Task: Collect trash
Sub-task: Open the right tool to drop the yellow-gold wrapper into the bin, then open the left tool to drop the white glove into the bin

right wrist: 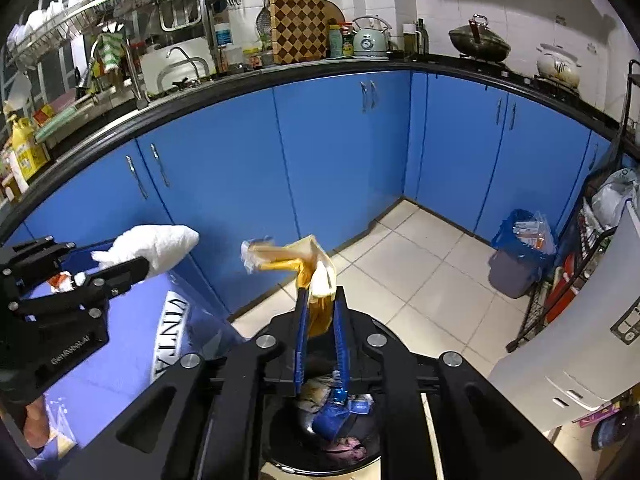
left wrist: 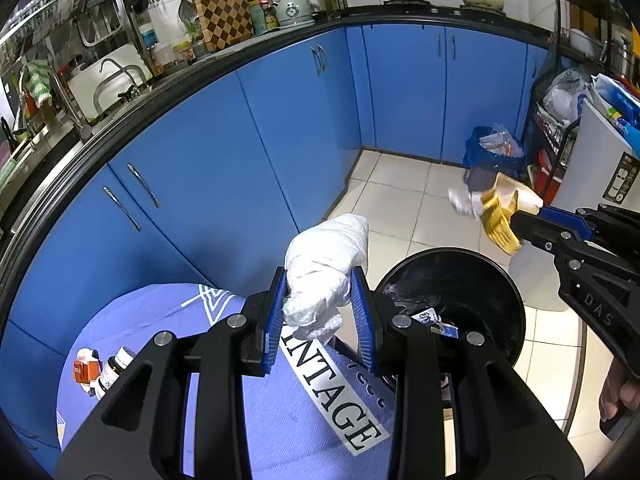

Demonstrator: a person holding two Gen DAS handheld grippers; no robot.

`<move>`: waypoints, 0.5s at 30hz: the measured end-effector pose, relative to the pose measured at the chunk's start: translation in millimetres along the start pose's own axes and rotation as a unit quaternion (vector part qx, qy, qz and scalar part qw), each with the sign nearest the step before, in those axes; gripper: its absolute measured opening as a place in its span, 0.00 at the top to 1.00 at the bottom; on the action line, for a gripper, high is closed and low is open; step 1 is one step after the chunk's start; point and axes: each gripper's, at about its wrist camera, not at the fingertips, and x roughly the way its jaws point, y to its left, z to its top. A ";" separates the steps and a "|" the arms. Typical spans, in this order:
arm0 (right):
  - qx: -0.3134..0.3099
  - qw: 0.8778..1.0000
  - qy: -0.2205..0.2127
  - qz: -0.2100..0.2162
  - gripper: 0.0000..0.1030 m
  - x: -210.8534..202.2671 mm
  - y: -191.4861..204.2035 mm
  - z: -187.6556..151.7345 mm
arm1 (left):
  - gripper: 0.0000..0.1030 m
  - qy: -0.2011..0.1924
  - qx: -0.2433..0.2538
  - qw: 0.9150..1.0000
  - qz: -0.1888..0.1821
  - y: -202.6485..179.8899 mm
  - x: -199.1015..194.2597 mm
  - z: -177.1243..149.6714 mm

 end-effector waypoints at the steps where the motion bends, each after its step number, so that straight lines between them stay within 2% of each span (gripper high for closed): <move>1: 0.000 1.000 0.000 -0.007 0.74 0.7 -1.0 -1.0 | 0.68 0.001 0.000 1.000 0.000 -1.2 1.0 0.3; 2: 0.002 1.000 0.001 -0.012 0.53 0.7 -2.2 -1.6 | 0.68 0.002 0.000 1.000 -0.001 -2.2 1.6 -0.2; 4: 0.006 1.000 -0.011 -0.019 0.22 -2.0 -6.3 -3.1 | 0.67 0.004 0.001 1.000 -0.001 -3.5 3.8 1.0; 5: 0.008 0.999 -0.025 -0.029 0.22 -6.1 -9.0 -4.1 | 0.67 0.005 0.002 1.000 -0.003 -3.7 4.5 1.8; 8: 0.021 0.998 -0.031 -0.047 0.22 -11.2 -18.8 -4.1 | 0.67 0.006 0.006 1.000 -0.008 -5.6 6.9 4.5; 15: 0.048 0.996 -0.035 -0.059 0.22 -18.3 -38.0 -3.1 | 0.66 0.006 0.014 0.999 -0.032 -19.3 8.7 11.1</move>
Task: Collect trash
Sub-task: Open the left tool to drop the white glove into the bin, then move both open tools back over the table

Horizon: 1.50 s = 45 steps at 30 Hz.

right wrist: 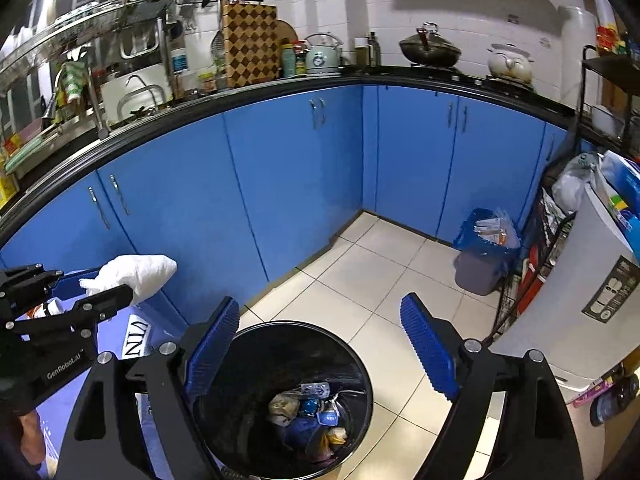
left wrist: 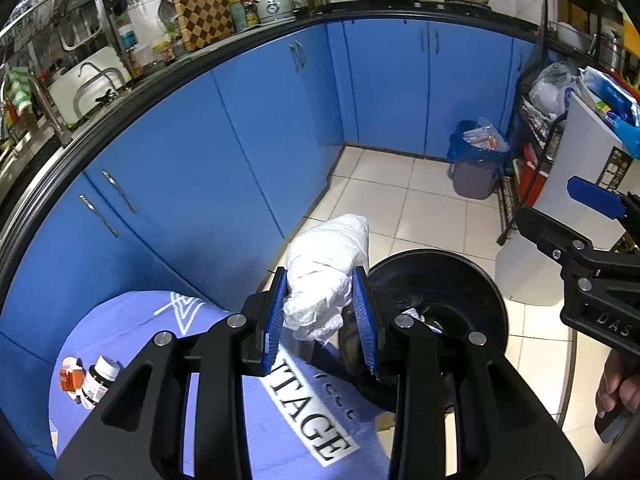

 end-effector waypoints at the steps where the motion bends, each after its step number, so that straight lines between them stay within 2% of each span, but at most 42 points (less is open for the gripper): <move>1: 0.003 1.000 0.000 -0.001 0.22 -0.1 -2.1 -0.6 | 0.66 0.000 0.001 1.000 -0.003 -2.7 0.6 0.5; 11: 0.026 1.000 0.010 -0.014 0.22 3.5 -21.2 -6.9 | 0.66 -0.005 0.021 1.000 -0.018 -26.9 2.5 10.7; 12: 0.026 0.999 0.010 -0.017 0.22 3.6 -22.8 -7.6 | 0.63 -0.005 0.021 1.000 -0.016 -27.9 2.5 11.8; 13: 0.028 0.999 0.010 -0.021 0.22 3.7 -24.8 -8.4 | 0.59 -0.006 0.021 1.000 -0.013 -28.8 2.8 13.2; 15: 0.032 0.999 0.011 -0.022 0.22 4.3 -25.7 -9.0 | 0.25 -0.012 0.019 1.000 -0.008 -28.4 1.3 13.9; 16: 0.035 0.999 0.012 -0.022 0.22 4.6 -27.7 -9.6 | 0.21 -0.022 0.017 1.000 -0.004 -28.0 -1.6 13.8; 23: 0.048 0.999 0.013 -0.018 0.22 2.9 -31.9 -11.5 | 0.16 -0.035 0.027 0.999 0.007 -26.7 -9.7 13.2; 28: 0.045 0.999 0.016 -0.002 0.22 -1.8 -18.4 -13.2 | 0.14 -0.034 0.013 0.999 0.016 -11.7 -17.3 0.7; 37: -0.005 0.999 0.026 0.036 0.22 -12.7 48.3 -21.2 | 0.14 -0.006 -0.031 0.998 0.055 47.3 -30.2 -48.8; 45: -0.049 0.996 0.023 0.074 0.22 -35.1 116.5 -25.1 | 0.14 -0.004 -0.088 0.993 0.077 108.3 -63.9 -95.9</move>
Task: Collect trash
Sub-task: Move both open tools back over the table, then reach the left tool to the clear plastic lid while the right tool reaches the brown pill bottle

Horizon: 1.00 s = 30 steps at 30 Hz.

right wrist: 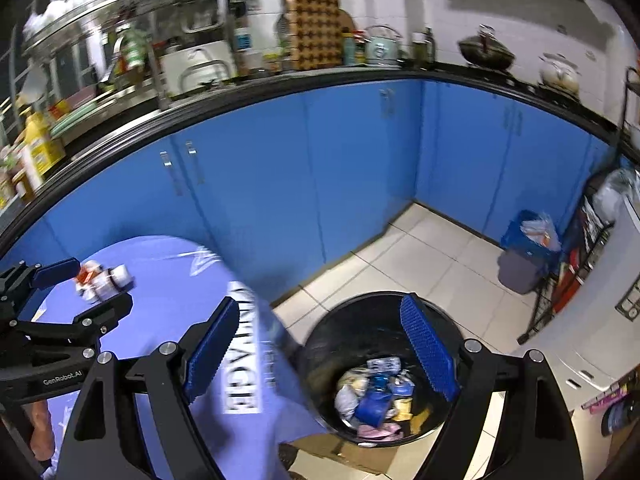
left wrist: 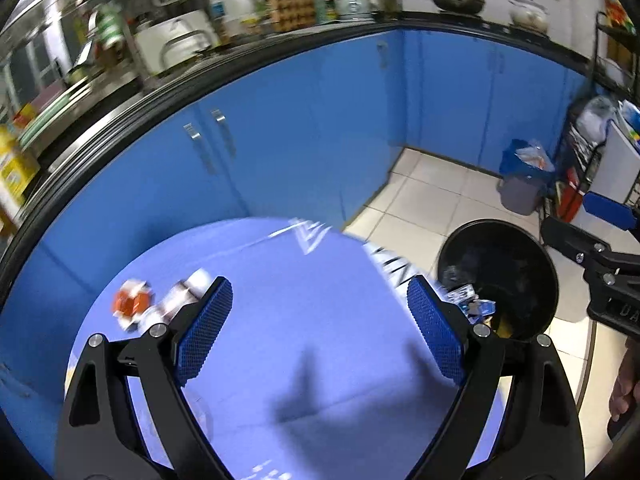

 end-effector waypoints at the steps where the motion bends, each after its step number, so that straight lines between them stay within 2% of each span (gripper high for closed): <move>1: -0.004 1.000 -0.001 0.006 0.22 -1.8 9.0 -0.3 | 0.14 0.000 -0.007 1.000 0.005 9.8 -4.9 -7.5; 7: -0.032 0.999 0.002 0.042 0.22 -11.0 65.4 -6.7 | 0.14 0.014 -0.032 0.999 0.035 57.8 -21.9 -52.5; 13: -0.068 0.995 0.017 0.073 0.22 -8.7 123.9 -23.3 | 0.11 0.040 -0.062 0.996 0.053 103.5 -19.7 -98.5; 20: -0.109 0.990 0.038 0.084 0.22 5.8 174.4 -46.6 | 0.11 0.083 -0.094 0.991 0.036 137.3 4.0 -136.1; 30: -0.106 0.988 0.071 0.086 0.22 41.1 192.8 -56.6 | 0.11 0.120 -0.109 0.987 0.003 147.3 40.3 -147.3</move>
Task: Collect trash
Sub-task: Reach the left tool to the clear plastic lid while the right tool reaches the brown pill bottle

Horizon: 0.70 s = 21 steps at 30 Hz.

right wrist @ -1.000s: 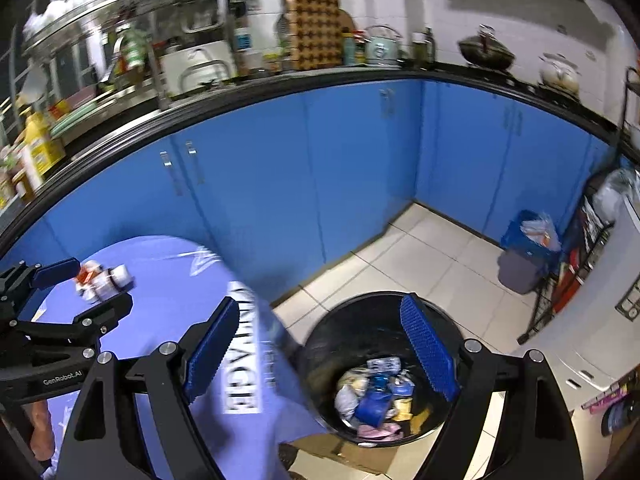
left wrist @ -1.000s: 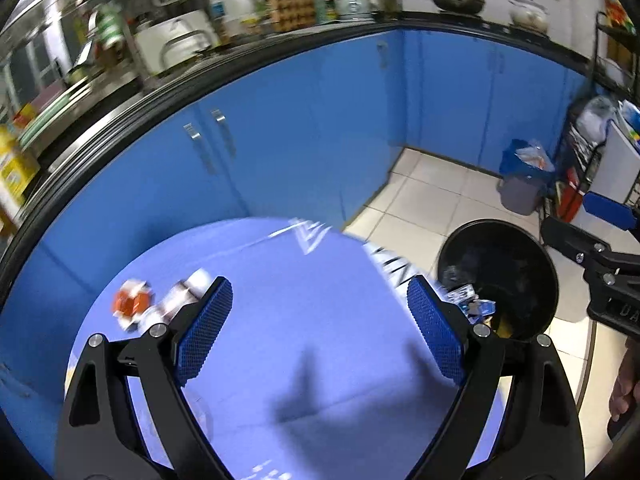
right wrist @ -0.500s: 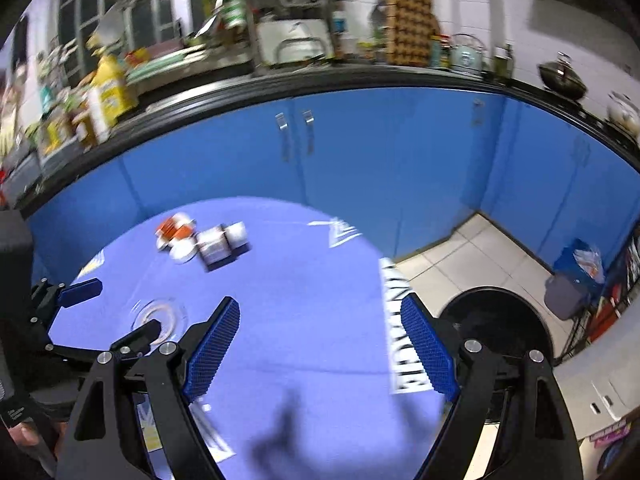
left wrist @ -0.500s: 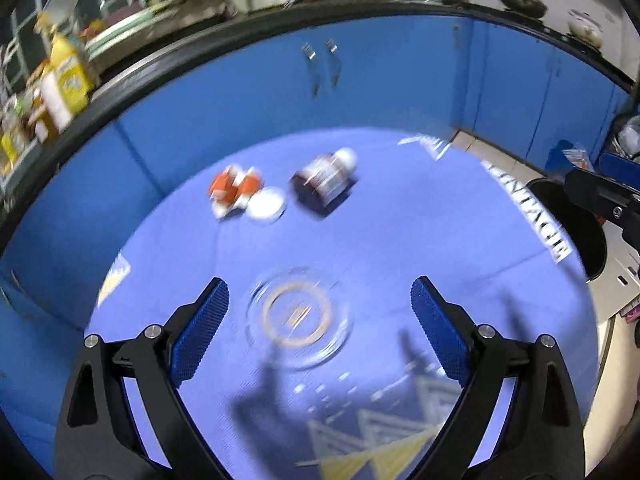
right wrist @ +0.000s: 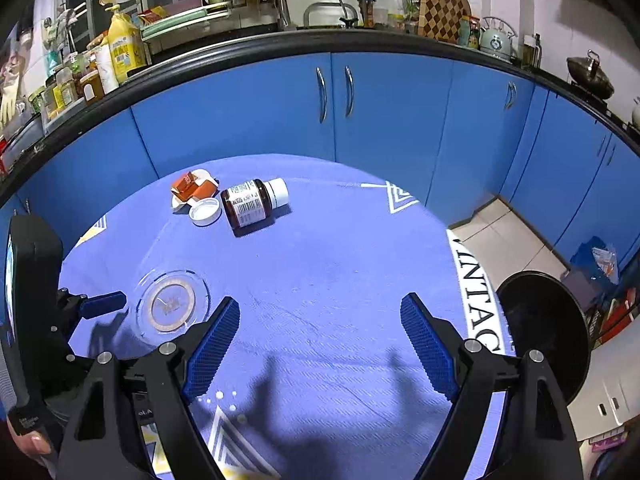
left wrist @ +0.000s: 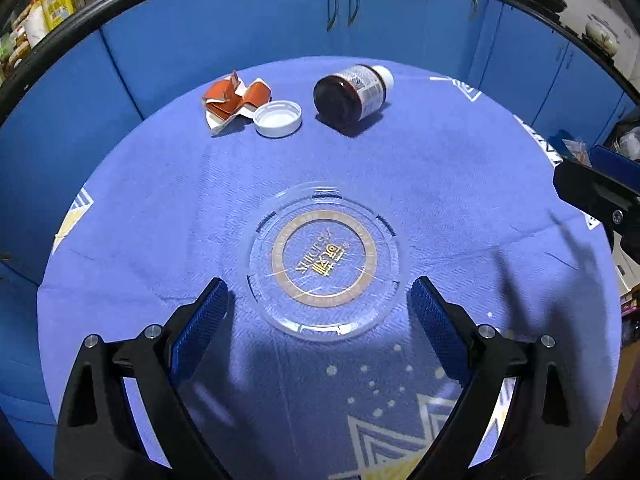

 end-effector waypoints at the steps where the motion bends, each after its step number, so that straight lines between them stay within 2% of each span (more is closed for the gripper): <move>1: -0.001 1.000 0.002 0.000 0.22 3.6 1.2 0.4 | 0.11 0.002 0.000 1.000 -0.002 0.7 1.3 0.2; 8: -0.006 1.000 0.014 -0.002 0.22 20.8 10.9 2.1 | 0.11 0.001 0.001 1.000 -0.010 7.1 8.6 7.9; 13: -0.015 1.000 0.017 0.000 0.22 28.3 19.4 8.0 | 0.15 -0.005 -0.001 1.000 -0.015 16.4 10.1 13.8; 21: -0.032 0.999 0.019 0.009 0.22 48.1 39.4 27.9 | 0.16 -0.031 -0.026 0.999 0.006 45.4 5.4 30.8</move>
